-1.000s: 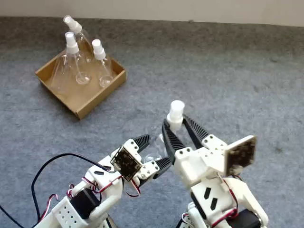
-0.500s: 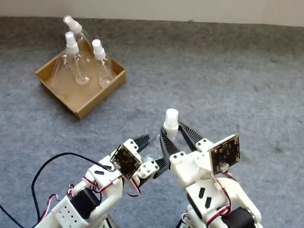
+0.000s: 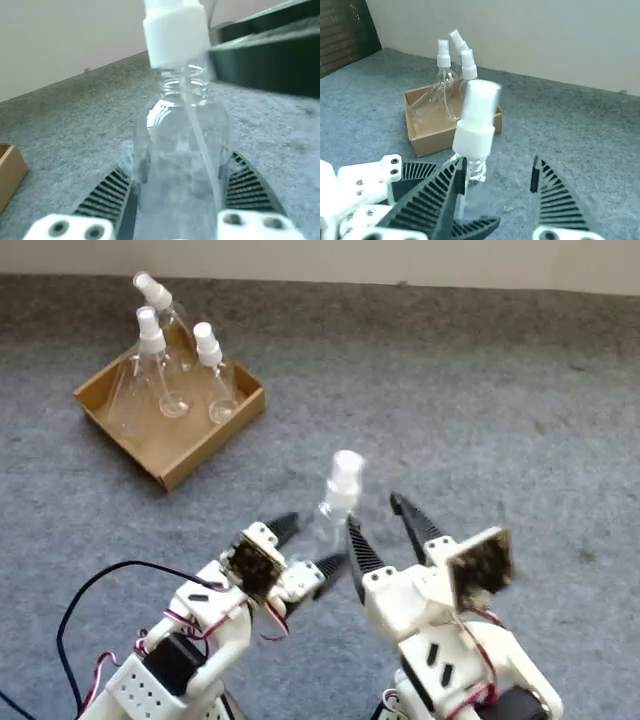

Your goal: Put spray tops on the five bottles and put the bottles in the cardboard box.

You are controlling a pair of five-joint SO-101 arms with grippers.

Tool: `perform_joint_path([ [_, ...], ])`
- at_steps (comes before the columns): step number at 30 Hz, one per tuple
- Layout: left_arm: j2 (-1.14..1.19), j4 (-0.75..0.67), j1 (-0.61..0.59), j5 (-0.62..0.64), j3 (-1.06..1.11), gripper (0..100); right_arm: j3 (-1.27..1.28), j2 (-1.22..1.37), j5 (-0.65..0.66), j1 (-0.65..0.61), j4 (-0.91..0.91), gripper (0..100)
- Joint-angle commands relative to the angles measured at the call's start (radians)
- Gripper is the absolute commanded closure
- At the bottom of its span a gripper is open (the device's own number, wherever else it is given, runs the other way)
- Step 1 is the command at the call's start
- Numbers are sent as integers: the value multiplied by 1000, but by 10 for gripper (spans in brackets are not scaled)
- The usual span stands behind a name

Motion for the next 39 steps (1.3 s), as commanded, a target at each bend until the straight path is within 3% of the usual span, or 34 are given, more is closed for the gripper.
perform_joint_path([
  [1,-16,-31,-38,9,-24,962,-147,7,12,-1,21,815],
  [8,-16,-31,-38,8,-24,962,-157,7,12,79,16,824],
  [14,-16,-31,-36,6,-24,961,-8,-4,6,159,-61,998],
  [26,-16,-49,-102,-9,-79,961,332,-5,5,170,-288,991],
  [30,-16,-158,-156,-95,-77,961,374,-5,5,170,-298,991],
  [39,-5,-166,-202,-130,-182,962,427,-5,5,165,-298,991],
])
